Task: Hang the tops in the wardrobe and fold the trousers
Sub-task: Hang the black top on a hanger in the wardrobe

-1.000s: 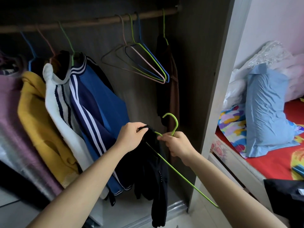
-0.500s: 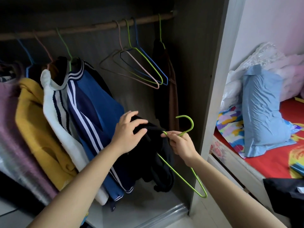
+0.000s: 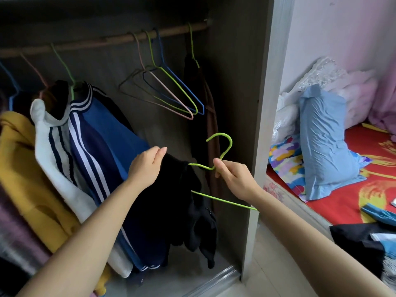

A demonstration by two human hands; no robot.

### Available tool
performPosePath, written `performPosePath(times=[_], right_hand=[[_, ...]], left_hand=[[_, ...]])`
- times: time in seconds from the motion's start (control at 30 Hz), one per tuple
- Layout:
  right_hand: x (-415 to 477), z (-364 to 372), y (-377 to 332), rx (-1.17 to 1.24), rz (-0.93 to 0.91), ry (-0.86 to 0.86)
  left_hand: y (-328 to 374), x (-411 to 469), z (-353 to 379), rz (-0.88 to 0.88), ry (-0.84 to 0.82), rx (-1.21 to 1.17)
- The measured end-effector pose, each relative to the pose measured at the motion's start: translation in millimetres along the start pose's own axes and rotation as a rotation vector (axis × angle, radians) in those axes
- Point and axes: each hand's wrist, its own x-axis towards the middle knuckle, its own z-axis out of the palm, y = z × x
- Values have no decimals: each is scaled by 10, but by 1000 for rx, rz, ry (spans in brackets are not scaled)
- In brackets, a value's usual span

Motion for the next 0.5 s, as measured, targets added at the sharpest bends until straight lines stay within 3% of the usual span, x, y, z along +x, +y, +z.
performPosePath(times=[0.13, 0.37, 0.43, 0.5], right_hand=[[22, 76, 12, 95, 0, 117], [14, 215, -64, 192, -12, 36], [-18, 222, -66, 122, -96, 72], [-98, 228, 16, -136, -261, 224]], left_hand=[[179, -61, 92, 78, 7, 63], [424, -150, 250, 180, -59, 133], [372, -152, 246, 154, -59, 135], [281, -138, 207, 81, -35, 94]])
